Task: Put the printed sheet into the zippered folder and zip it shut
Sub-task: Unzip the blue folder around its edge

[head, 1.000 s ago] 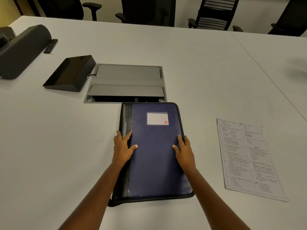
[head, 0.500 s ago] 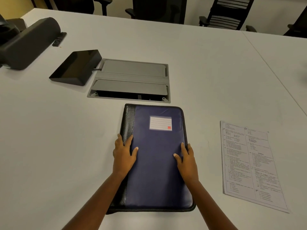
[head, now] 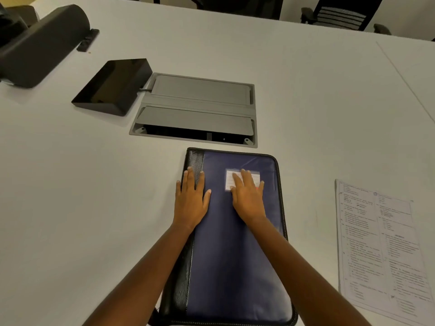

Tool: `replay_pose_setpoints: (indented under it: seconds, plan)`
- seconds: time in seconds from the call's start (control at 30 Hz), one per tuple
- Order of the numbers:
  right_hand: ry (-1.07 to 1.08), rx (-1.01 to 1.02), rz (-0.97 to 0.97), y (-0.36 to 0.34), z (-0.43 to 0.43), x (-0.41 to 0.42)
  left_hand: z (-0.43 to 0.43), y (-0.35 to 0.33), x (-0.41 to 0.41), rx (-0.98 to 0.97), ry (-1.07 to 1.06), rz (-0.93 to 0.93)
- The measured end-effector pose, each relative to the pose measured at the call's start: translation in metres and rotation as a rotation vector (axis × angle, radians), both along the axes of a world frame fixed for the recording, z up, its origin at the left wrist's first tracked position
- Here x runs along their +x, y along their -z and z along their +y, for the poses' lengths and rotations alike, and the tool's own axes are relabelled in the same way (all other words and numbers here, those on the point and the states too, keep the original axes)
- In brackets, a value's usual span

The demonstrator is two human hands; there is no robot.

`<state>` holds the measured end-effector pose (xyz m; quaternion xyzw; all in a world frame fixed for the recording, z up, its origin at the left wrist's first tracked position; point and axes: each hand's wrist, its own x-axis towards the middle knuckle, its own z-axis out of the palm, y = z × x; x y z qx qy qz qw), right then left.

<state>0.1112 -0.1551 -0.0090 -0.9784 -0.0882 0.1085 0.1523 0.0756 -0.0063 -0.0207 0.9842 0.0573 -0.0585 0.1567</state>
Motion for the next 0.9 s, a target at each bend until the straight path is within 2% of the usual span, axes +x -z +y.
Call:
replay_pose_setpoints:
  seconds: [0.33, 0.47, 0.6, 0.9]
  plan:
    - [-0.250, 0.005, -0.108, -0.014, 0.056, 0.103, -0.001, 0.007, 0.049, 0.013, -0.008, -0.017]
    - [-0.425, 0.047, 0.003, -0.014, 0.079, 0.134, -0.003, 0.012, 0.049, -0.023, -0.043, -0.047]
    - [-0.505, 0.083, 0.147, -0.012, 0.094, 0.149, -0.003, 0.014, 0.047, -0.060, -0.055, -0.087]
    - [-0.615, 0.000, 0.091, -0.013, 0.092, 0.163, -0.003, 0.016, 0.047, -0.034, -0.053, -0.074]
